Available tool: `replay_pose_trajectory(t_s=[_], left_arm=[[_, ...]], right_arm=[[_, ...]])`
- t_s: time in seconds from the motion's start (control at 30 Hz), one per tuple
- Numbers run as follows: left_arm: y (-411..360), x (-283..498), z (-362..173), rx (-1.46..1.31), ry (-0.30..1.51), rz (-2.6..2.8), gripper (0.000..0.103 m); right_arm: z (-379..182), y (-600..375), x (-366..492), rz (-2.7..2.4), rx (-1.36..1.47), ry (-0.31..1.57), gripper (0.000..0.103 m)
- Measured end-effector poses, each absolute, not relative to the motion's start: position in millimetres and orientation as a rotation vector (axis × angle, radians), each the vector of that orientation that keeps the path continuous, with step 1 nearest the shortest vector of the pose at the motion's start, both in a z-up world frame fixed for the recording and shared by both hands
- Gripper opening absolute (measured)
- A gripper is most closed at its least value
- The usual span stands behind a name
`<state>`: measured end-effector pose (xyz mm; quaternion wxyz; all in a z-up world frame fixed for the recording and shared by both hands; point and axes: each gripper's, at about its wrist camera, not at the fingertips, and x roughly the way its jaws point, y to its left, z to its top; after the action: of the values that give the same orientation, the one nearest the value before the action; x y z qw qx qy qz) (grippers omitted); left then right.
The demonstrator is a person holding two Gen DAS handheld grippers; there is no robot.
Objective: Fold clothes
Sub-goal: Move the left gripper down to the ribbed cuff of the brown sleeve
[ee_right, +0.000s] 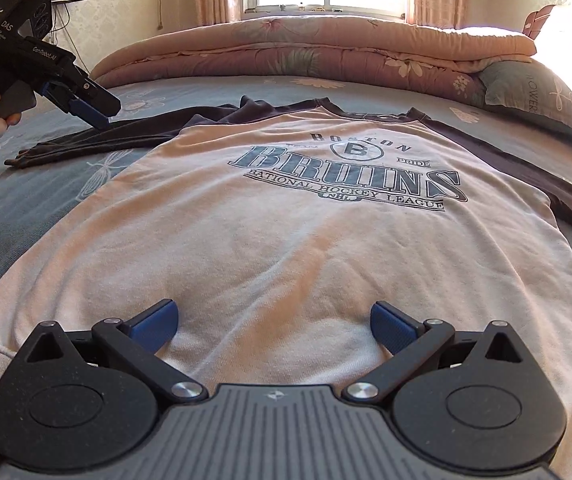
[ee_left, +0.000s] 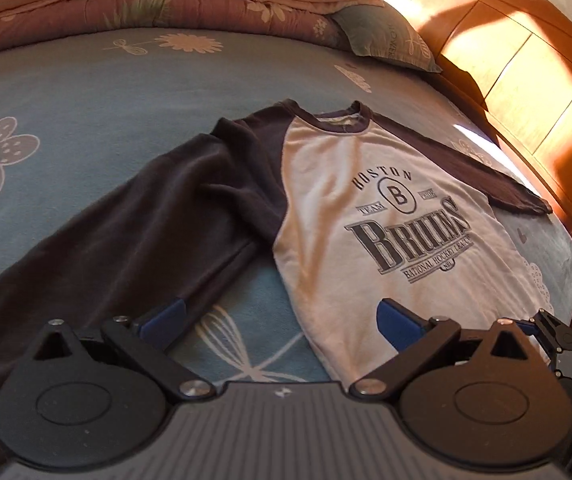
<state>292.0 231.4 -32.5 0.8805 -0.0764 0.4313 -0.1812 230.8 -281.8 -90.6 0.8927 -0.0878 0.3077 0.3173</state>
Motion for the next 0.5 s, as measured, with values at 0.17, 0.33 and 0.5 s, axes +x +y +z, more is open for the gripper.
replay_pose_trajectory(t_s=[0.17, 0.33, 0.5], left_arm=[[323.4, 328.6, -46.0, -0.303, 0.858, -0.182, 0.097], [374.4, 352.5, -79.6, -0.426, 0.866, -0.107, 0.090], [385.6, 359.4, -97.7, -0.452, 0.880, -0.139, 0.090]], right_arm=[[-90.9, -281.5, 232.0, 0.661, -0.180, 0.638, 0.103], [-91.3, -280.9, 232.0, 0.661, -0.178, 0.637, 0.103], [-91.6, -280.3, 232.0, 0.660, -0.176, 0.636, 0.103]])
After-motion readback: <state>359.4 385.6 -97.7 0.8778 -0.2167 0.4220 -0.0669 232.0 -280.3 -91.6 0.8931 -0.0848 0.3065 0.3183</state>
